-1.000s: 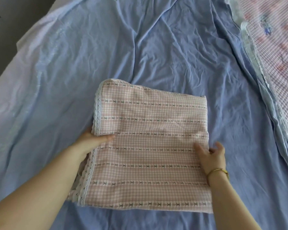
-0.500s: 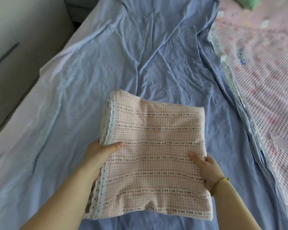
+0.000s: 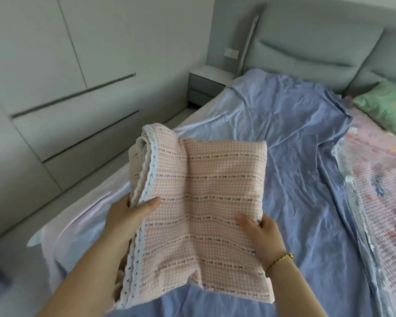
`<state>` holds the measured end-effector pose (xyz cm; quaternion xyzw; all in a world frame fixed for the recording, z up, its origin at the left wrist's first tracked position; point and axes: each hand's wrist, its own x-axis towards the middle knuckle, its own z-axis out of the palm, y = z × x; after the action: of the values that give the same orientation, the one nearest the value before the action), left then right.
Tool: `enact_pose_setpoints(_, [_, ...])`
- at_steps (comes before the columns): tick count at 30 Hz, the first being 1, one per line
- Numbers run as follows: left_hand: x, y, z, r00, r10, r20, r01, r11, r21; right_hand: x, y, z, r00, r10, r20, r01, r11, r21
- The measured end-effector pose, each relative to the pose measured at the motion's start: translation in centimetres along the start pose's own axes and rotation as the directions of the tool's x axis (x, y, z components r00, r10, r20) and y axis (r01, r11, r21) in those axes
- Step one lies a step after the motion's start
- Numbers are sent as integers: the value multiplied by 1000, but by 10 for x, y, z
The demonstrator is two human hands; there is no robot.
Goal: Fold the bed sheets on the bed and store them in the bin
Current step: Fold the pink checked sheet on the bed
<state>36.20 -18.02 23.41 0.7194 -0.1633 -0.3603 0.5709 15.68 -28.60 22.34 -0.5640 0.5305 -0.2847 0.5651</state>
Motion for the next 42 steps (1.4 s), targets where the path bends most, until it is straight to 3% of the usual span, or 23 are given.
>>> enact_pose_setpoints(8, [-27, -16, -112, 972, -52, -230, 48, 999, -24, -48, -8, 147, 934, -60, 353, 95, 992, -85])
enact_pose_setpoints(21, [31, -65, -478, 863, -220, -455, 160, 973, -167, -130, -18, 520, 769, 0, 639, 88, 990, -106])
enact_pose_setpoints(32, [124, -101, -657, 818, -332, -469, 274, 943, -189, -128, 0, 716, 737, 186, 650, -101, 981, -167])
enact_pose_setpoints(37, [188, -121, -746, 757, -421, -499, 389, 905, -174, -101, 8, 825, 708, 293, 642, -179, 955, -237])
enact_pose_setpoints(42, [236, -136, -823, 739, -416, -529, 455, 888, -64, -102, 27, 913, 665, 496, 558, -403, 868, -292])
